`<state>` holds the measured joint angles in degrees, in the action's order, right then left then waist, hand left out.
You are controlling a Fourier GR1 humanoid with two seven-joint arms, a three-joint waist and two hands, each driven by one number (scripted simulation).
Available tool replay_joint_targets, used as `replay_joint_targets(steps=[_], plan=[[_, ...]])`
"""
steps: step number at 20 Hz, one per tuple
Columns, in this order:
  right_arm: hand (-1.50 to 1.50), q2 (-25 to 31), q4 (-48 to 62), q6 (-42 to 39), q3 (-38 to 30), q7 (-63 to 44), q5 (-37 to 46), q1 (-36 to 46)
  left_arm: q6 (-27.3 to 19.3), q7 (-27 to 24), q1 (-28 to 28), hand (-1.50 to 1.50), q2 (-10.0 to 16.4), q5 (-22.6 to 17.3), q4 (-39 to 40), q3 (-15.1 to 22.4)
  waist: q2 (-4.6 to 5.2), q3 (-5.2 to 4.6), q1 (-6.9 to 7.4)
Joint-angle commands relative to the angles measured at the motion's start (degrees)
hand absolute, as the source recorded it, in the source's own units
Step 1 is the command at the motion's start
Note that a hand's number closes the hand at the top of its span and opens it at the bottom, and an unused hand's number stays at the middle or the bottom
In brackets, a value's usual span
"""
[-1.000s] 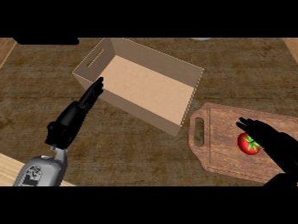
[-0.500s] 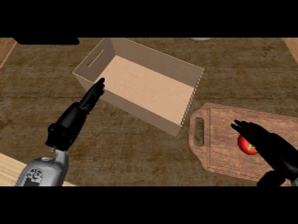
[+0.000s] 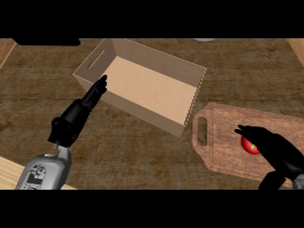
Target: Pick the tomato from the cutting board and place it in the cardboard box
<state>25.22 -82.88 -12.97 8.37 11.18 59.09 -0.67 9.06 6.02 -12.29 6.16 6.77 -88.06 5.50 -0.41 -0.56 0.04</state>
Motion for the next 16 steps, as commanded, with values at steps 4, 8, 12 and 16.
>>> replay_joint_targets(steps=[4,8,12,16], plan=[[1.50,-2.7,7.9,5.3,1.6,2.9,5.1,2.3,1.1,-3.6,0.4,0.00,0.4,0.1,2.8,-1.9,0.50,0.56,0.02],[1.50,-8.0,0.5,2.7,3.0,-6.0,6.6,1.6,-1.3,-0.8,1.9,0.00,-2.7,2.4,-0.8,1.5,0.33,0.54,-0.15],[1.50,-24.5,-0.8,1.7,9.4,-27.2,11.3,5.9,1.2,-1.5,1.8,0.00,-1.4,0.8,-0.4,1.1,0.37,0.36,2.45],[1.50,-24.8,-1.9,2.9,14.6,-39.5,12.7,10.7,1.2,-1.4,0.0,0.00,-2.2,1.2,0.8,1.6,0.70,0.41,3.98]])
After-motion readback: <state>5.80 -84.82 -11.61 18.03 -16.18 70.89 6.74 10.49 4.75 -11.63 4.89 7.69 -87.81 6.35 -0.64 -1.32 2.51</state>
